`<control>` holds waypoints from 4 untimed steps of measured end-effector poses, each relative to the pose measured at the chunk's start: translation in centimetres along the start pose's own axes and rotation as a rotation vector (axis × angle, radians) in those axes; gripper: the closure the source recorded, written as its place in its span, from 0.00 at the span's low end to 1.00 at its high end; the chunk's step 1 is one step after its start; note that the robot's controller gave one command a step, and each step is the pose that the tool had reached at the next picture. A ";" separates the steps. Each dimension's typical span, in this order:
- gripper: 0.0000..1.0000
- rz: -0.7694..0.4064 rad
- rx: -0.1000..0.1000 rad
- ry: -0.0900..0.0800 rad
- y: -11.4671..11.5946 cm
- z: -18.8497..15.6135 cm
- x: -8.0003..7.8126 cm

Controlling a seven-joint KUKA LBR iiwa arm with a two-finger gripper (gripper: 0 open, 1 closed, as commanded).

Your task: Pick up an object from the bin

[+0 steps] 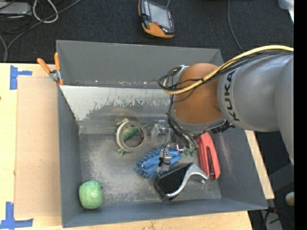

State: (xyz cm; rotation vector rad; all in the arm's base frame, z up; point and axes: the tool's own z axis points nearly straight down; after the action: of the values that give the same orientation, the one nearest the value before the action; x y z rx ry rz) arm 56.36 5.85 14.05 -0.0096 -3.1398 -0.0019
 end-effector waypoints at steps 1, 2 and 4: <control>0.00 0.000 0.000 0.000 0.0 0.0 0.0; 0.00 -0.332 -0.001 0.001 -1.5 3.4 0.7; 1.00 -0.183 0.000 -0.001 -3.4 4.8 -1.0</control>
Offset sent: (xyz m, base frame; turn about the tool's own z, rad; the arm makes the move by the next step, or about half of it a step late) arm -0.0077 -0.0180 -0.0370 -0.3674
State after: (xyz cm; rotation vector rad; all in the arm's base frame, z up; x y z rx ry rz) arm 57.33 2.47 9.29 0.2770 -3.1284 -0.0027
